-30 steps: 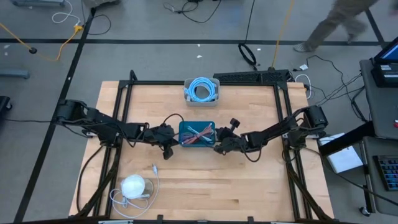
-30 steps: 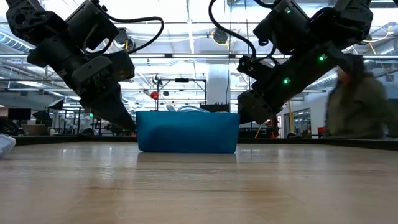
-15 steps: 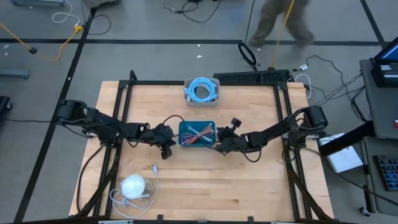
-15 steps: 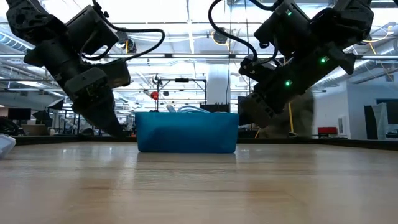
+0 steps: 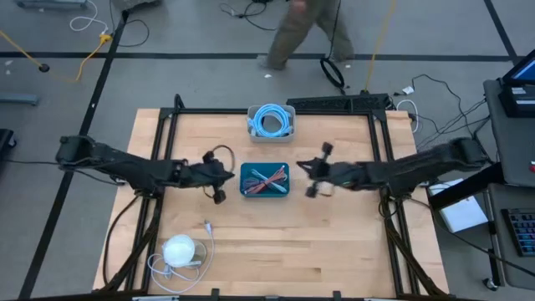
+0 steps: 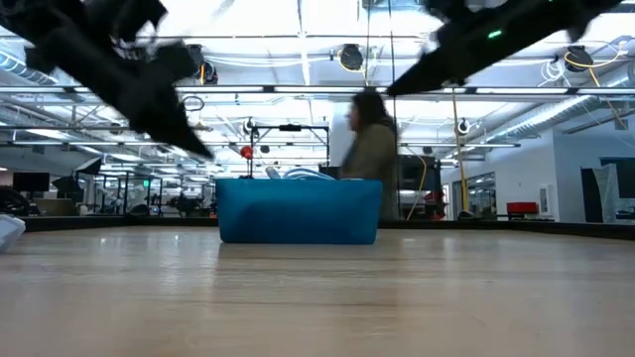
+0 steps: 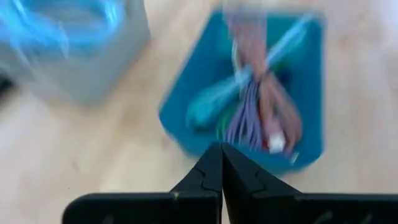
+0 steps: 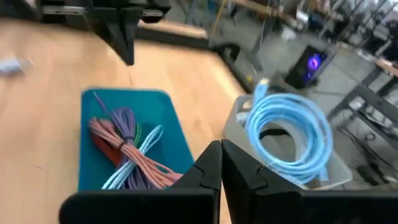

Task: Pick & Place USB Port
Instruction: Return to Home Position

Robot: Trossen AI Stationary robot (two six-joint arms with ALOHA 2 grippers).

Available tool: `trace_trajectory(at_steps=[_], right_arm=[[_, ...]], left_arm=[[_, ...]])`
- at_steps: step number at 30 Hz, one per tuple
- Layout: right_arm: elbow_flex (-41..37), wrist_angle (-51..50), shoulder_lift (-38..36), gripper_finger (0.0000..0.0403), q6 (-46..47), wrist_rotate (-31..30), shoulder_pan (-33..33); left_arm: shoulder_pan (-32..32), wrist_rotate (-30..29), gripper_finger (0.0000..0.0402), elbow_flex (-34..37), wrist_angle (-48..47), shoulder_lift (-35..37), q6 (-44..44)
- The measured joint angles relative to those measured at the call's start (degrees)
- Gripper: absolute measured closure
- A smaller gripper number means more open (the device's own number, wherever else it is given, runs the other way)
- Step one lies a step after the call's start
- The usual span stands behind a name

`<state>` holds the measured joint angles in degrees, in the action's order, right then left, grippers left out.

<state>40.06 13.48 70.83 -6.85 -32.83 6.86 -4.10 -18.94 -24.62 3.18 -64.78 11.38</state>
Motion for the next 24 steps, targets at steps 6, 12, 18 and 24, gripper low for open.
trace_trajectory(at_steps=[6,12,18,24], right_arm=[[-16.65,6.15,-24.07,0.0403,0.59,1.55,1.18],[-30.96,11.29,-40.83,0.0403,1.38,2.95,3.95],[-34.47,9.37,-44.34,0.0403,1.46,4.44,6.94],[-34.50,7.50,-44.33,0.0403,1.47,4.69,8.01]], left_arm=[[0.00,-0.21,0.0402,-0.02,-5.05,18.36,-9.41],[0.00,2.03,0.0402,0.74,-14.64,34.89,-11.48],[0.00,6.42,0.0402,7.37,-19.58,48.45,-9.53],[0.08,6.67,0.0402,15.30,-20.33,59.54,-5.88]])
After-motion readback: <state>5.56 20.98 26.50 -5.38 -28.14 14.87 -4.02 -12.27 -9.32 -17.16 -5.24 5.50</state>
